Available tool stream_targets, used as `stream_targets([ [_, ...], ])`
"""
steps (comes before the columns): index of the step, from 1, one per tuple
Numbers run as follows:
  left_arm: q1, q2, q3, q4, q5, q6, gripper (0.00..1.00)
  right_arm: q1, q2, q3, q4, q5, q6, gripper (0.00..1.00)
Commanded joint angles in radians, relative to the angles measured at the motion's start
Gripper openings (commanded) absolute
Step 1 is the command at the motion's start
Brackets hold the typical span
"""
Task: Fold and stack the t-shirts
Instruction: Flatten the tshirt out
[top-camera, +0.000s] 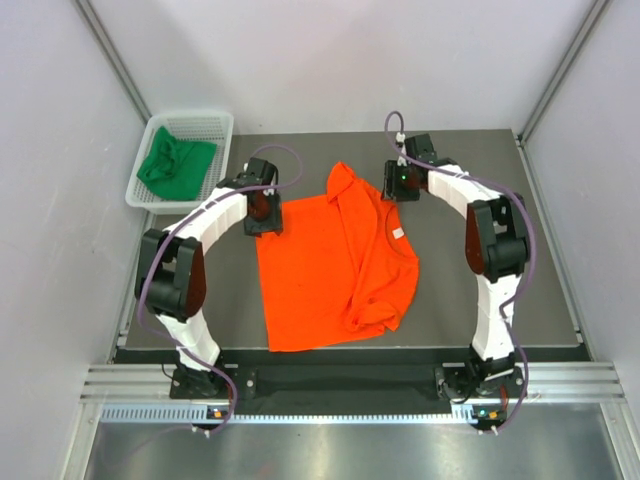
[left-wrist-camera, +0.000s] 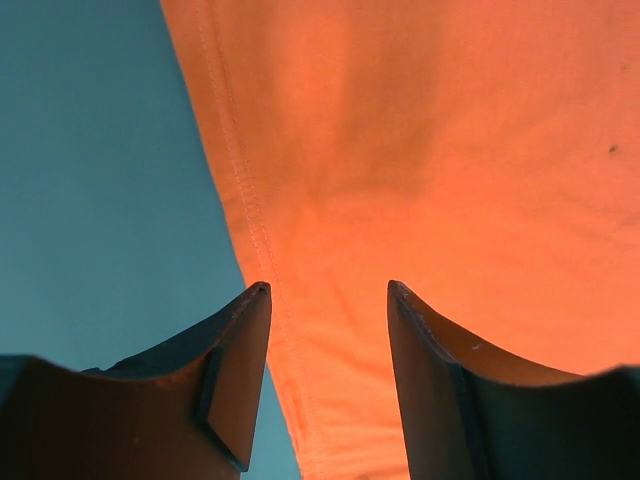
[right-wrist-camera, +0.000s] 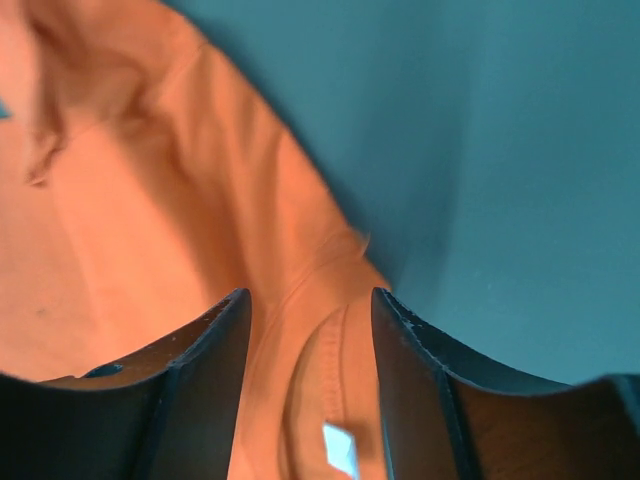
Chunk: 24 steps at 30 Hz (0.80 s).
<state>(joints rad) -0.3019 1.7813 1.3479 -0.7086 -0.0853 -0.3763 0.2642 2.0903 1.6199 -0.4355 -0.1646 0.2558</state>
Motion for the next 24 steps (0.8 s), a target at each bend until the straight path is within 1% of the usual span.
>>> stream_targets([
  [1,0.0,-0.007,0.033,0.012,0.025,-0.006,0.55,-0.008,0.045,0.066,-0.009,0.042,-0.029,0.49],
  [3,-0.002,0.007,0.039,0.012,0.033,-0.001,0.55,-0.008,0.065,0.074,-0.008,0.06,-0.026,0.44],
  [4,0.0,0.012,0.042,0.014,0.036,-0.001,0.55,-0.008,0.071,0.075,-0.006,0.06,-0.027,0.36],
  [6,0.0,0.026,0.049,0.011,0.045,0.001,0.55,-0.01,0.086,0.081,-0.008,0.063,-0.026,0.34],
  [9,0.0,0.047,0.065,0.009,0.047,0.004,0.55,-0.008,0.102,0.087,-0.011,0.085,-0.015,0.21],
  [10,0.0,0.053,0.071,0.009,0.048,0.005,0.55,-0.008,0.1,0.089,-0.011,0.106,-0.01,0.13],
  [12,0.001,0.07,0.091,0.005,0.048,0.01,0.55,-0.011,0.1,0.101,-0.011,0.233,0.009,0.03],
  [13,0.001,0.078,0.099,-0.002,0.047,0.01,0.55,-0.016,0.099,0.109,-0.011,0.285,0.019,0.0],
  [14,0.001,0.081,0.106,-0.002,0.047,0.011,0.55,-0.028,0.094,0.124,-0.008,0.375,0.023,0.0],
  [16,0.001,0.093,0.129,-0.009,0.044,0.014,0.55,-0.046,0.088,0.139,0.035,0.445,0.025,0.0],
  [19,0.001,0.112,0.161,-0.023,0.058,0.017,0.55,-0.088,0.115,0.219,0.069,0.536,0.002,0.0],
  [20,0.001,0.115,0.168,-0.025,0.062,0.017,0.55,-0.104,0.128,0.288,0.067,0.545,-0.009,0.0],
  [22,0.001,0.125,0.178,-0.032,0.068,0.019,0.54,-0.118,0.152,0.354,0.079,0.55,-0.052,0.0],
  [23,0.001,0.127,0.18,-0.038,0.077,0.02,0.55,-0.131,0.178,0.414,0.087,0.534,-0.067,0.0],
  [24,0.001,0.127,0.181,-0.038,0.081,0.02,0.54,-0.135,0.188,0.434,0.096,0.522,-0.096,0.0],
])
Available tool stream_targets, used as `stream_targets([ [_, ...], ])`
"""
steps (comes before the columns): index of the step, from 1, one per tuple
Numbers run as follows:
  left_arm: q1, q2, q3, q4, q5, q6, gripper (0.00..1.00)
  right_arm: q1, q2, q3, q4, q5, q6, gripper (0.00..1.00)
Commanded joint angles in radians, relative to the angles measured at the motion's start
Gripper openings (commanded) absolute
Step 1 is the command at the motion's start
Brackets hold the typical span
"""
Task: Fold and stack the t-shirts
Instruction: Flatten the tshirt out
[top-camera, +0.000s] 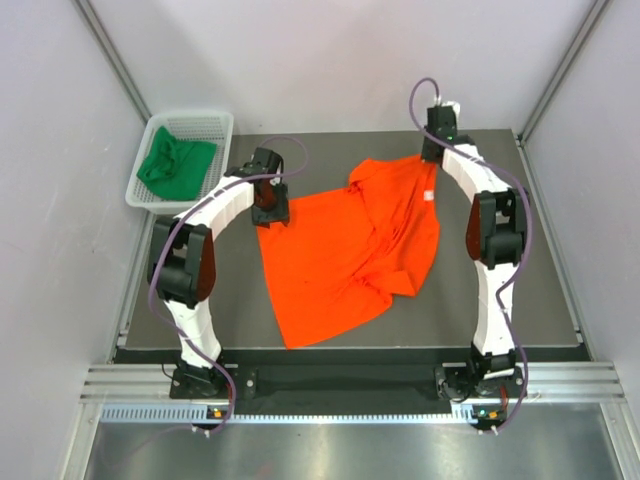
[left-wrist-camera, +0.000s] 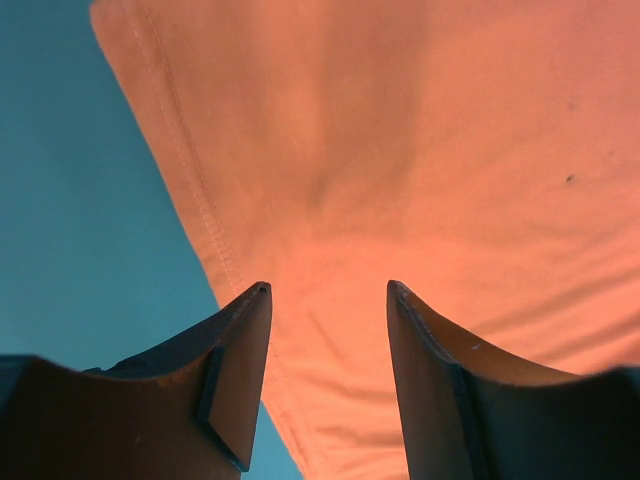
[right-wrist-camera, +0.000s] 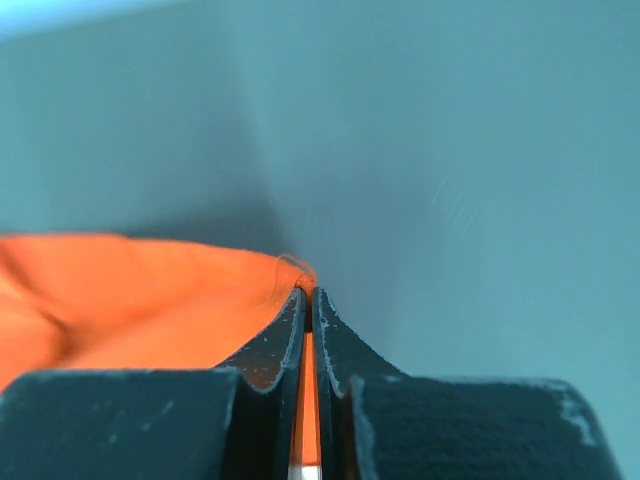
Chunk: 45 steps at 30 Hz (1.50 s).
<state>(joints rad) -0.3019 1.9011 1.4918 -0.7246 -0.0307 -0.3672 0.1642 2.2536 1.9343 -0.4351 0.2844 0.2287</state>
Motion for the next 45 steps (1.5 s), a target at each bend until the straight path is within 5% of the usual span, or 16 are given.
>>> stream_targets([
  [1,0.001,0.007,0.036,-0.025,0.026,0.013,0.54,-0.044,0.037,0.13,0.123,0.038,-0.083,0.0],
  [3,-0.002,0.003,0.03,-0.032,0.061,0.01,0.54,-0.049,0.053,0.184,0.118,0.036,-0.109,0.03],
  [7,-0.014,-0.007,0.004,-0.03,0.094,0.008,0.54,-0.065,0.087,0.287,-0.002,-0.105,-0.046,0.33],
  [9,-0.034,-0.007,-0.013,-0.032,0.097,0.002,0.54,-0.066,0.072,0.301,-0.105,-0.149,0.003,0.38],
  [13,-0.081,-0.008,-0.056,-0.013,0.08,-0.019,0.54,-0.066,-0.127,0.077,-0.131,-0.24,0.081,0.55],
  [16,-0.091,0.006,-0.099,0.026,0.077,-0.058,0.54,-0.065,-0.32,-0.252,-0.082,-0.339,0.129,0.62],
  [22,-0.02,0.143,-0.056,0.025,0.08,-0.067,0.47,-0.068,-0.593,-0.64,-0.011,-0.556,0.15,0.65],
  [32,0.04,0.434,0.41,-0.16,-0.063,0.028,0.45,-0.071,-0.713,-0.917,-0.016,-0.774,0.058,0.66],
  [36,0.023,0.343,0.409,-0.167,-0.113,0.033,0.45,-0.071,-0.671,-0.923,-0.034,-0.772,0.028,0.61],
  [42,-0.068,0.028,0.141,-0.124,-0.089,-0.005,0.44,-0.071,-0.614,-0.93,-0.013,-0.766,0.008,0.37],
  [45,-0.108,-0.126,-0.02,-0.111,-0.043,-0.062,0.45,-0.071,-0.603,-0.929,-0.021,-0.743,-0.009,0.36],
])
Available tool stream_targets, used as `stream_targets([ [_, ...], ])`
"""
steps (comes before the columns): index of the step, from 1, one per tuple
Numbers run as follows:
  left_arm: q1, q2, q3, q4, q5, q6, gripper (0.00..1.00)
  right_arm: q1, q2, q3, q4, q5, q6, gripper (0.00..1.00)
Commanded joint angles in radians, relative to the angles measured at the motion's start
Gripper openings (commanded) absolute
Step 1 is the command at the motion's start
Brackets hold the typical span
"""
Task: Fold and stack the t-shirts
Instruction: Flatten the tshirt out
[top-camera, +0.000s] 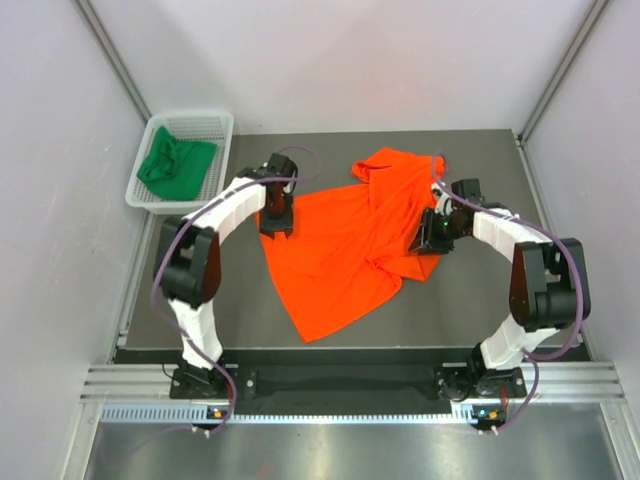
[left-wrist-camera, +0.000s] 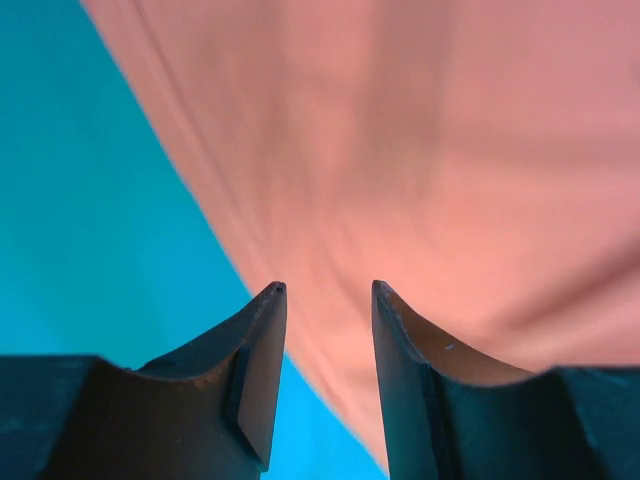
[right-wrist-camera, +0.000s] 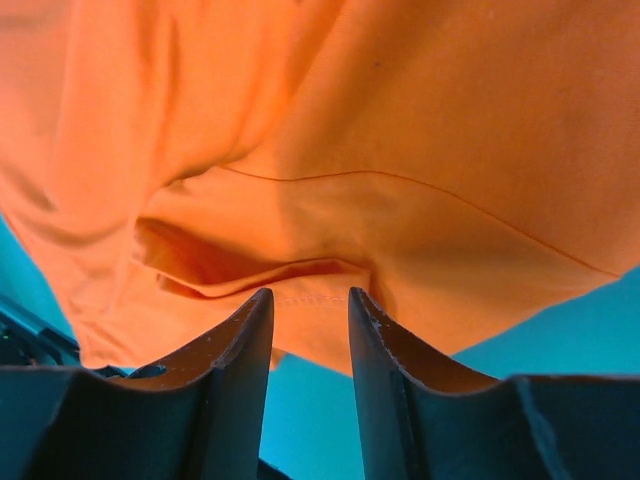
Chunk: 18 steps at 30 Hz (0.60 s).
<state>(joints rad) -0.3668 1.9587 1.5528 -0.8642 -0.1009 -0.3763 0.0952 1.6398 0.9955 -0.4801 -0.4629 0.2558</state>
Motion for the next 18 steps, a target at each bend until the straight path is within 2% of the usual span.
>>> stream_targets([
  [1,-0.055,-0.249,-0.156,0.03,0.05,-0.067,0.45,0.0,0.012,0.006,0.024,0.006,-0.044,0.37],
  [7,-0.064,-0.446,-0.361,0.039,0.084,-0.139,0.45,0.001,0.049,0.002,0.041,-0.005,-0.044,0.42],
  [13,-0.066,-0.52,-0.419,0.033,0.125,-0.171,0.45,0.004,0.086,0.002,0.049,-0.017,-0.046,0.41],
  [16,-0.066,-0.543,-0.416,0.031,0.122,-0.174,0.45,0.017,0.068,-0.008,0.06,-0.034,-0.04,0.36],
  [17,-0.066,-0.544,-0.413,0.031,0.121,-0.173,0.45,0.021,0.06,-0.012,0.06,-0.04,-0.036,0.33],
  [18,-0.066,-0.547,-0.41,0.03,0.119,-0.168,0.45,0.024,0.049,-0.024,0.058,-0.046,-0.033,0.26],
])
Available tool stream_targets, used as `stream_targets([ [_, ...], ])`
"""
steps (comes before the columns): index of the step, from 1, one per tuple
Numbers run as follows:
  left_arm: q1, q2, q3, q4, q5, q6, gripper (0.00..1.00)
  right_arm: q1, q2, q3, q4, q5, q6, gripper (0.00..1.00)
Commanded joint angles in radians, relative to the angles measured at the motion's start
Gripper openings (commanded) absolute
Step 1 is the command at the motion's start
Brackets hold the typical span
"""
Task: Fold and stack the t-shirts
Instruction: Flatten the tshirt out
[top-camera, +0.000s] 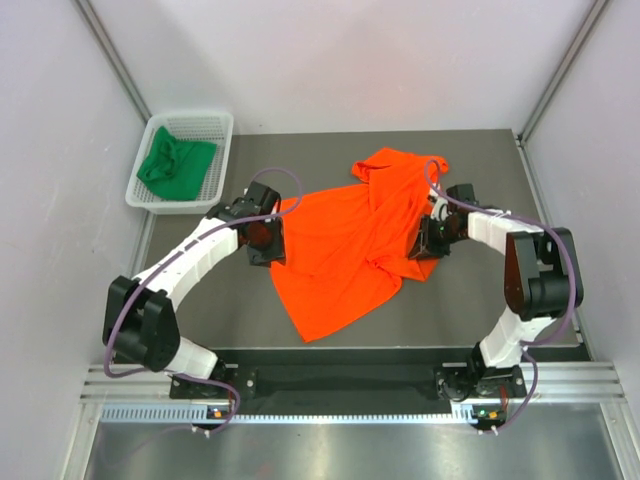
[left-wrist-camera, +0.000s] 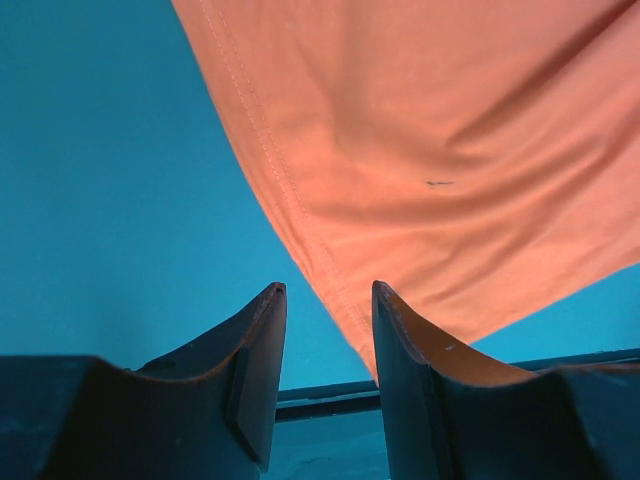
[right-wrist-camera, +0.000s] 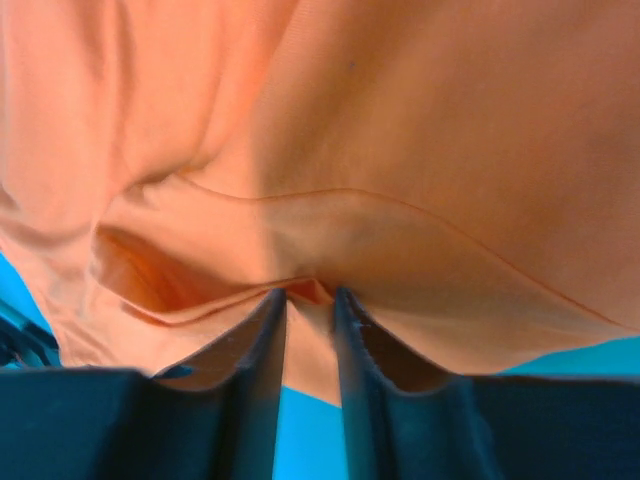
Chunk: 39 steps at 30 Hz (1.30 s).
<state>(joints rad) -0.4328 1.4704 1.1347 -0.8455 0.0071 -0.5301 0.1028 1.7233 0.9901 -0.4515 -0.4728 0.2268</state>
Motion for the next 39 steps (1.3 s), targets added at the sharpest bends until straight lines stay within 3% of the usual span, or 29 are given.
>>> stream_targets([
  [1,0.0,-0.059,0.013,0.006,0.01,-0.011,0.45,0.017,-0.047,-0.028,0.028,-0.044,0.005,0.21],
  [5,0.0,-0.055,0.028,-0.007,0.002,-0.011,0.45,0.018,-0.164,-0.096,-0.068,-0.006,0.046,0.13],
  [12,0.0,-0.093,-0.029,0.028,0.002,-0.085,0.45,0.02,-0.586,-0.341,-0.237,-0.004,0.201,0.06],
  [16,0.0,-0.14,-0.114,0.071,0.002,-0.102,0.45,0.021,-0.783,-0.474,-0.285,-0.117,0.347,0.08],
  [19,0.0,-0.147,-0.147,0.083,0.002,-0.097,0.47,0.015,-0.887,-0.515,-0.341,-0.132,0.356,0.11],
  [20,0.0,-0.144,-0.153,0.088,0.002,-0.093,0.49,0.009,-0.895,-0.495,-0.402,-0.118,0.332,0.15],
  [21,0.002,-0.139,-0.156,0.089,0.002,-0.088,0.5,0.009,-0.886,-0.446,-0.417,-0.083,0.313,0.33],
  [24,0.005,-0.089,-0.138,0.099,0.002,-0.071,0.54,-0.001,-0.837,-0.354,-0.432,0.032,0.257,0.59],
  [30,0.04,0.03,-0.066,0.095,-0.025,-0.015,0.59,-0.047,-0.624,-0.243,-0.277,0.14,0.212,0.65],
  [35,0.08,0.117,-0.056,0.12,0.082,-0.037,0.61,-0.095,-0.415,-0.168,-0.184,0.155,0.18,0.66],
  [39,0.085,0.168,-0.07,0.167,0.093,-0.065,0.61,-0.19,-0.369,-0.145,-0.164,0.166,0.143,0.68],
])
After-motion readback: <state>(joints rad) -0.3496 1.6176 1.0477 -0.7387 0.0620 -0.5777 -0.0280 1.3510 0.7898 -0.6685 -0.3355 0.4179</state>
